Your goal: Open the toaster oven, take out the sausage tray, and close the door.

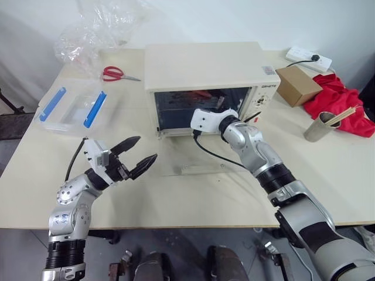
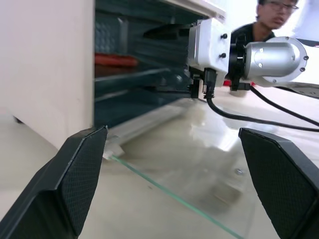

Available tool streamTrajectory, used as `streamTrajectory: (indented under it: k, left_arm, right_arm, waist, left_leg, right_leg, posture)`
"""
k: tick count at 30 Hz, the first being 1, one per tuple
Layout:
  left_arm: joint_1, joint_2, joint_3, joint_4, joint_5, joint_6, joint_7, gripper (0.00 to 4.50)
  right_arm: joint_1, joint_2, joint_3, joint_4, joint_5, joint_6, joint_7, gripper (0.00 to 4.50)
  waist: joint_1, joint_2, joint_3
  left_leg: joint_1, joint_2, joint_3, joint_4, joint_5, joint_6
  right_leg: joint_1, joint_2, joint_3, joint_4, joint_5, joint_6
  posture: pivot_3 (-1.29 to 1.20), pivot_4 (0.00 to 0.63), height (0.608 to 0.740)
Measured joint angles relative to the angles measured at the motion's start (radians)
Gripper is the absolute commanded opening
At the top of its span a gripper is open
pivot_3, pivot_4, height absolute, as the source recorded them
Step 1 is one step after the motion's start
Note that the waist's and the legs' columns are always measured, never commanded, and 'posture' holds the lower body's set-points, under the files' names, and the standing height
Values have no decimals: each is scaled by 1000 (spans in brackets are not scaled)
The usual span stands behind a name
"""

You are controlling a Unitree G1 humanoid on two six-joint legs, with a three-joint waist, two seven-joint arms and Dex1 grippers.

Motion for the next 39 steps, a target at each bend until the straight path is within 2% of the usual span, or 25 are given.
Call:
streamTrajectory:
  k: [2,12,14,20,26,33,39]
  left_arm:
    - [2,0,0,1,0,-1,2,4500]
    - [9,-1,-4,10,-1,-20,-1,4500]
    - [6,-2,-7,12,-2,-20,-3,4500]
    - [-20,-15,-16,54,-3,-29,-8,4500]
    - [-43,-24,-26,96,-3,-45,-17,4500]
    - [-87,-31,-36,139,-2,-61,-25,4500]
    - [-148,-37,-58,173,-4,-62,-76,4500]
  right_arm:
    - [-4,5,8,28,-5,-1,-15,3941]
    - [-31,8,43,63,-22,-30,-37,509]
    - [-29,0,63,65,-38,-31,-29,15]
    - [-31,-24,66,62,-52,-68,-14,15]
    - [-32,-67,66,10,-48,-110,64,15]
    - [-5,-103,63,-96,-30,-109,161,15]
    - [4,-105,62,-122,-15,-97,181,15]
  waist:
    - [-1,0,0]
    - [-17,0,0]
    - [-18,0,0]
    - [-19,0,0]
    - [-22,0,0]
    - [-23,1,1]
    - [-25,1,1]
  left_leg:
    - [0,0,0,0,0,0]
    - [0,0,0,-1,0,-1]
    - [0,0,0,-1,0,-1]
    - [-1,0,0,-1,0,-1]
    - [-1,0,0,-2,0,-1]
    - [-2,0,0,-4,0,-1]
    - [-2,0,0,-5,1,-1]
  right_leg:
    - [0,0,0,0,0,0]
    - [0,0,-1,2,0,0]
    - [-1,0,-1,2,0,0]
    - [-1,0,-1,2,0,0]
    - [-1,0,-1,1,0,0]
    - [-2,0,-1,-1,0,0]
    - [-2,1,-2,-2,0,0]
  posture:
    - [0,150,740]
    - [0,150,740]
    - [0,150,740]
    - [0,150,740]
    - [0,150,740]
    - [0,150,740]
    - [0,150,740]
